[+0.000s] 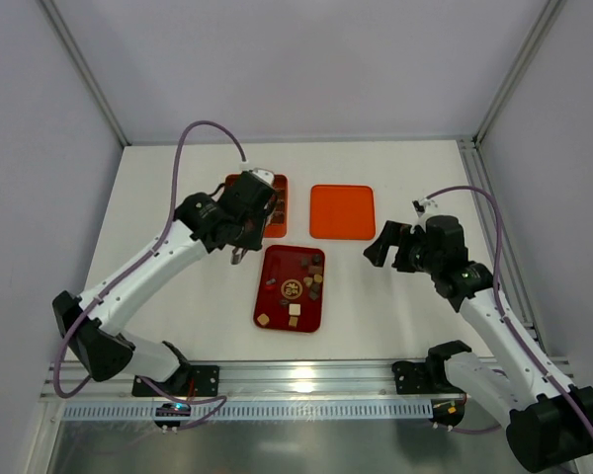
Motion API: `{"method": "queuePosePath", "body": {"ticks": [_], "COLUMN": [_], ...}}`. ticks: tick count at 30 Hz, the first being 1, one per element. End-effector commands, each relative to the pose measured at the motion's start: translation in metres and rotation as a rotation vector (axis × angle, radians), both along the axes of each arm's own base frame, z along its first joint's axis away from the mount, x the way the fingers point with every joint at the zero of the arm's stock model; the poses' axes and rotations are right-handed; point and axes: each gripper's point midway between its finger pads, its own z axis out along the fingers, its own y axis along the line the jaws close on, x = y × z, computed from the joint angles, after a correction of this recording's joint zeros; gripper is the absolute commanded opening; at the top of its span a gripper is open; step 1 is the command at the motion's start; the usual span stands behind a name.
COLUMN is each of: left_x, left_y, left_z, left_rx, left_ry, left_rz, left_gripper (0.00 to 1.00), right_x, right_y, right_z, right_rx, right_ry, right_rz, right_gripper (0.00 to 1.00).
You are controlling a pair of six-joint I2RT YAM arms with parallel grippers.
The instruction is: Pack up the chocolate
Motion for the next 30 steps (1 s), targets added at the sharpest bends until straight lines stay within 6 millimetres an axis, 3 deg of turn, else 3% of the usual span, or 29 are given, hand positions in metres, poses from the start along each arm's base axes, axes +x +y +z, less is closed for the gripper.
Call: {"method": "queuePosePath", "body": {"ticks": [1, 9, 14, 15, 16, 23, 30], "left_x": [0.034, 0.099, 0.130, 0.136, 0.142, 0.165, 0.173], "left_y": [-0.007, -0.012, -0.015, -0.018, -0.020, -0.029, -0.028], "left_z": [0.020, 0.018, 0.012, 0.001, 0.006, -0.014, -0.031], "left_rx": [-0.045, -0.086, -0.077, -0.064, -0.070, -0.048, -0.018], "left_ry": [-0.074, -0.070, -0.070, -0.046, -0.057, -0.026, -0.004], "left_rz": [-0.005, 0.033, 0.043, 0.043, 0.039, 0.046, 0.061], "left_gripper": [0.33, 0.33, 0.32, 0.33, 0.32, 0.32, 0.32], "right_x": [0.012, 0.014, 0.015, 0.015, 0.015, 0.016, 0.015], "right_y": [0.007, 0.007, 0.007, 0.007, 0.007, 0.006, 0.007], "right_z": [0.022, 0.022, 0.023, 0.023, 0.023, 0.023, 0.021], "right_rx": [0.023, 0.010, 0.013, 0.012, 0.011, 0.008, 0.005], "right_ry": [-0.068, -0.070, -0.071, -0.073, -0.073, -0.075, -0.068], "right_rz": [0.018, 0.023, 0.023, 0.024, 0.023, 0.022, 0.027], "right_gripper": [1.00, 1.00, 1.00, 1.00, 1.00, 1.00, 1.00]}}
